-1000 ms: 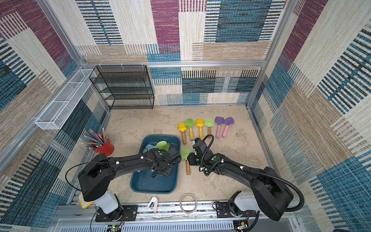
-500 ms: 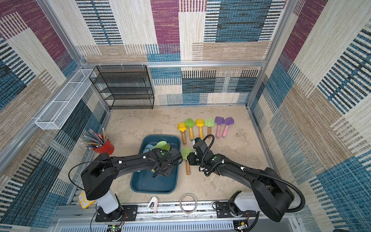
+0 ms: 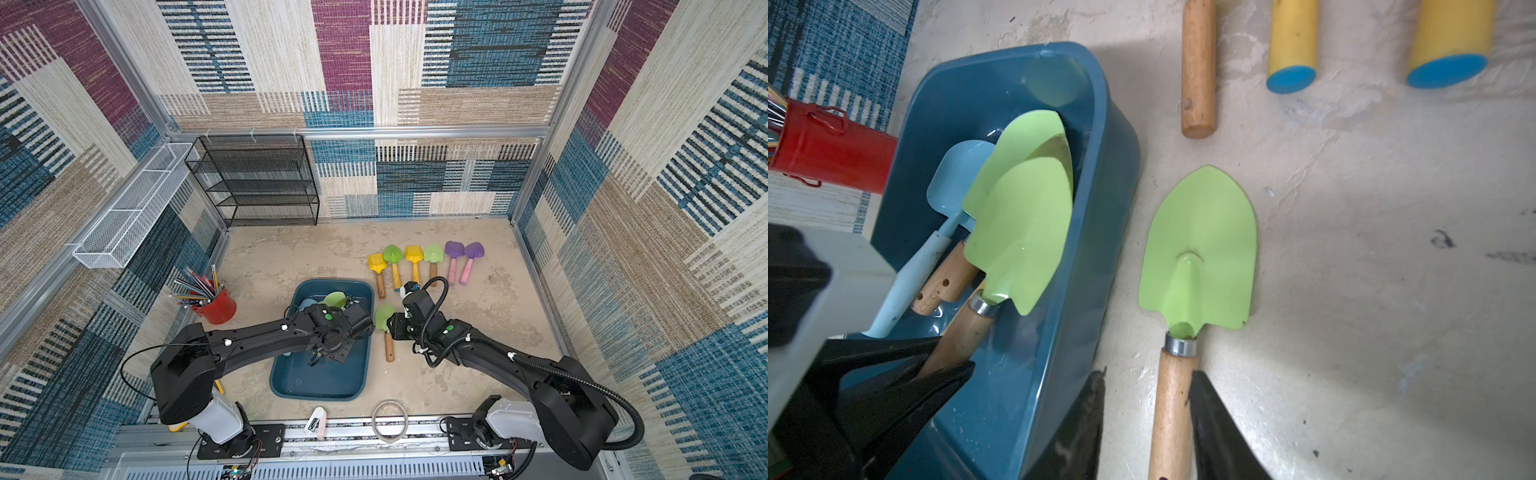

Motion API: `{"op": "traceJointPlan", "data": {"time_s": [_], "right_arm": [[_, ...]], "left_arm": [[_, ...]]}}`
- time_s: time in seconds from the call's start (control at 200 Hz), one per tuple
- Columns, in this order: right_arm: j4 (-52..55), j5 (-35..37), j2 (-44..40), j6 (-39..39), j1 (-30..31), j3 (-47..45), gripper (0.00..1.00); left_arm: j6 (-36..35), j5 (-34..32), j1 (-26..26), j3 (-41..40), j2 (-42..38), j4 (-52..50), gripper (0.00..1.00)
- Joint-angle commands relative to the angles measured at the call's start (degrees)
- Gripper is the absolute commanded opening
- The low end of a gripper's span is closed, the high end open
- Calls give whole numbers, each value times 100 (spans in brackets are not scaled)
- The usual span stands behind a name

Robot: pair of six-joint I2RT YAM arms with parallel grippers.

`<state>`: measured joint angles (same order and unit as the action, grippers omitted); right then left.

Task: Take the shovel out of the storage box
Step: Pick up the shovel from the storage box.

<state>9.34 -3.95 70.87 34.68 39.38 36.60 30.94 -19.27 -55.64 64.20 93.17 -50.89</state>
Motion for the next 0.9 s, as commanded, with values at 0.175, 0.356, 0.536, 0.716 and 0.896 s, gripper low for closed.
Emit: {"op": "traceJointPlan", "data": {"time_s": [0.175, 0.356, 0.536, 0.716, 0.896], "right_arm": [[-380, -484, -90, -66, 9, 226, 53], [-869, -942, -102, 5, 9, 275, 57], [-1706, -1691, 98, 265, 4, 188, 57], [-2759, -2595, 546, 660, 13, 57, 57], [-3593, -3165, 837, 982, 18, 16, 58]], "left_arm": [[150, 6, 358, -103, -694, -169, 16], [140, 970, 991, -655, -1505, 481, 16], [260, 2064, 1717, -1267, -2353, 1151, 16], [440, 2810, 2185, -1588, -2995, 1570, 16], [826, 3666, 2638, -2120, -3522, 2331, 16]]}}
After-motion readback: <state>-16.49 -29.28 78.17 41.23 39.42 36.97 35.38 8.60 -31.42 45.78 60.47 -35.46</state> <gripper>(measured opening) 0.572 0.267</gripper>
